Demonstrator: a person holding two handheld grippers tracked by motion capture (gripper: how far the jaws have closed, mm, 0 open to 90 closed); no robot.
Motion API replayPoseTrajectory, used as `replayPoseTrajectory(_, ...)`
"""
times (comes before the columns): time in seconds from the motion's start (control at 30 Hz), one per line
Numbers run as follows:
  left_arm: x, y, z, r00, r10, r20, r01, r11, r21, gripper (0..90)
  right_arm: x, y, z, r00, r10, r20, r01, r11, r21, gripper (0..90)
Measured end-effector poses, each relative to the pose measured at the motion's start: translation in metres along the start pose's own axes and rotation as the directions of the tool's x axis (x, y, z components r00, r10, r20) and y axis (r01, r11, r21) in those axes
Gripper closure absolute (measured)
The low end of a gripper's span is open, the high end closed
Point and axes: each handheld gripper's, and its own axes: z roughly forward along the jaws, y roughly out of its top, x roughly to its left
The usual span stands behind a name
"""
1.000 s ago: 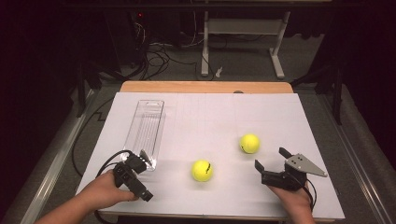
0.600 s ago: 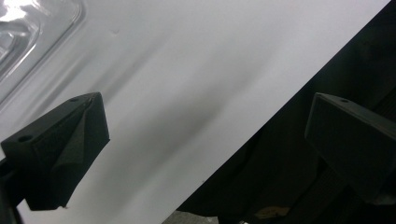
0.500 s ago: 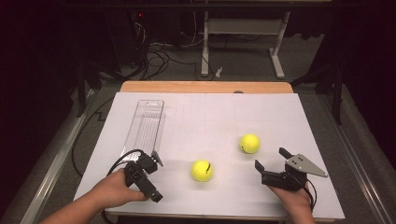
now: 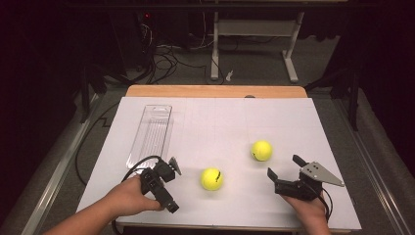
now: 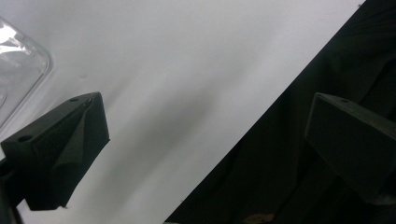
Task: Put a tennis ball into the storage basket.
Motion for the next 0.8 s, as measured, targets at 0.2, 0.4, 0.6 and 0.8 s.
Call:
replayPoseTrajectory(0.2, -0.011, 0.004, 0.001, 0.9995, 0.033, -0.002, -0.033, 0.9991, 0.026, 0.6, 0.0, 0.0, 0.0, 1.0, 0.0, 0.001, 0.0, 1.0, 0.001, 0.2)
replayPoseTrajectory(0.4, -0.024, 0.01, 0.0, 0.999, 0.045, 0.005, -0.045, 0.9983, 0.036, 0.6, 0.0, 0.0, -0.001, 1.0, -0.001, 0.001, 0.001, 1.0, -0.001, 0.2)
replayPoseTrajectory(0.6, -0.033, 0.017, -0.002, 0.9982, 0.058, 0.014, -0.059, 0.9976, 0.037, 0.6, 0.0, 0.0, -0.002, 1.0, -0.001, 0.005, 0.001, 1.0, -0.004, 0.2)
replayPoseTrajectory(0.8, -0.04, 0.027, -0.004, 0.9977, 0.064, 0.02, -0.065, 0.9971, 0.041, 0.6, -0.001, 0.0, -0.002, 1.0, -0.001, 0.006, 0.001, 1.0, -0.005, 0.2)
